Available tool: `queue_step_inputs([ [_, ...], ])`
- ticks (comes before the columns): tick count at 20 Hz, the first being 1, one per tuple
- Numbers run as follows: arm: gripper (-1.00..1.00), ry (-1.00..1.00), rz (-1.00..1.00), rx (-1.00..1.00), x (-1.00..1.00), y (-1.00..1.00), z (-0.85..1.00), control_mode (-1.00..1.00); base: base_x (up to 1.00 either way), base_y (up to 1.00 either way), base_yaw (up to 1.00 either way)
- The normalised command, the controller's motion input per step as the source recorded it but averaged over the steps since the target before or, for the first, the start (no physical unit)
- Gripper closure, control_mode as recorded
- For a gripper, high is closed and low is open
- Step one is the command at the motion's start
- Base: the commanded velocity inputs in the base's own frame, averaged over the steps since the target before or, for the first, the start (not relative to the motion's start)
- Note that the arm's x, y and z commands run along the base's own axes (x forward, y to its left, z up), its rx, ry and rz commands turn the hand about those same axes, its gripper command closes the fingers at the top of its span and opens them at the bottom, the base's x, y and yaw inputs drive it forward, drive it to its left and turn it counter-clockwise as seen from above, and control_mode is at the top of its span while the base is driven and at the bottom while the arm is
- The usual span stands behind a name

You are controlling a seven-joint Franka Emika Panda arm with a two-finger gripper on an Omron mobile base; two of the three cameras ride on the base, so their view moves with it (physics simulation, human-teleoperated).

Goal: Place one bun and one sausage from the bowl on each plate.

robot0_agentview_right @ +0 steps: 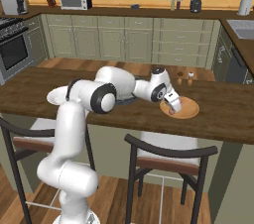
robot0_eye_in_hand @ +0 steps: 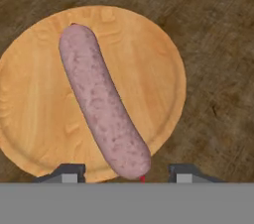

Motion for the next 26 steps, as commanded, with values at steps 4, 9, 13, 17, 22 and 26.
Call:
queue_step_inputs([
  [4, -1.00, -0.05, 0.00, 0.00, 0.13, 0.00, 0.05, -1.00, 0.00, 0.00, 0.00],
  [9, -1.00, -0.19, 0.07, -0.01, -0.56, 0.21, 0.93, -1.00, 0.00, 0.00, 0.00],
  [13, -1.00, -0.05, 0.31, -0.11, -0.77, 0.87, 1.00, -1.00, 0.00, 0.00, 0.00],
  [17, -1.00, 0.07, 0.50, -0.14, -0.36, 1.00, 0.74, -1.00, 0.00, 0.00, 0.00],
  [22, -1.00, 0.04, 0.50, -0.14, -0.17, 1.00, 0.70, -1.00, 0.00, 0.00, 0.00],
  [26, -1.00, 0.11, 0.60, -0.16, -0.39, 1.00, 0.02, -1.00, 0.00, 0.00, 0.00],
])
